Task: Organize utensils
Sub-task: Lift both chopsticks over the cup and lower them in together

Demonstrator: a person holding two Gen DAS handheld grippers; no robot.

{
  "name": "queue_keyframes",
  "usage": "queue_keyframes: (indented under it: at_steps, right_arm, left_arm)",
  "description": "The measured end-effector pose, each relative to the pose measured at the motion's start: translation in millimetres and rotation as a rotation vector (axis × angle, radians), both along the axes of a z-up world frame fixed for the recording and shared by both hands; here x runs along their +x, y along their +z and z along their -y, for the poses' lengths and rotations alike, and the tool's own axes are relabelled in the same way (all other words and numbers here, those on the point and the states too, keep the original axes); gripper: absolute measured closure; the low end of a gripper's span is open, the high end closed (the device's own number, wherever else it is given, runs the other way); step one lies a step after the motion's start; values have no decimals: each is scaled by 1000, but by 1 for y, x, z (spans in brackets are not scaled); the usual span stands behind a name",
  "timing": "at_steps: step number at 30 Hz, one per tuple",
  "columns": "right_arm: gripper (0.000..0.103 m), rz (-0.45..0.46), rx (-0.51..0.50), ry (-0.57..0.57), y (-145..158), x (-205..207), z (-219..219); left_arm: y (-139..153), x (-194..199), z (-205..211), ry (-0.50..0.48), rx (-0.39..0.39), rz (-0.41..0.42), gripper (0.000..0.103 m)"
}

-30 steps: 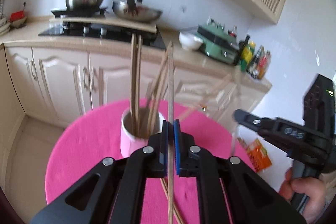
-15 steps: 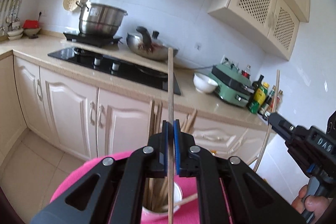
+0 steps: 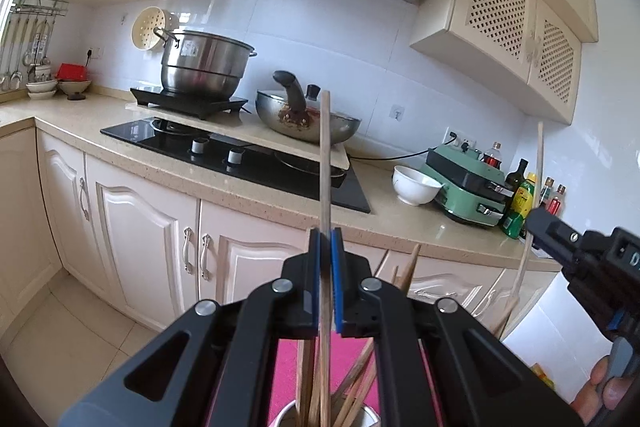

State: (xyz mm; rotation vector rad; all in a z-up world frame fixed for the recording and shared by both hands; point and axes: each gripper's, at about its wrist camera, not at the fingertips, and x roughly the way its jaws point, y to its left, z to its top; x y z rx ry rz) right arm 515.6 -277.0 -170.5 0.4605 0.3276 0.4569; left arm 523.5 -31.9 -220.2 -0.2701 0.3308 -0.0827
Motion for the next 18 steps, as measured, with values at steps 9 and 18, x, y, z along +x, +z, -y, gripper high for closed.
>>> queue_keyframes:
  at_steps: [9, 18]
  right_arm:
    - [96, 29, -13, 26, -15, 4, -18]
    - [96, 61, -63, 28, -29, 0, -30]
  left_arm:
    - [-30, -3, -1, -6, 23, -35, 97]
    - [-42, -20, 6, -41, 80, -48, 97]
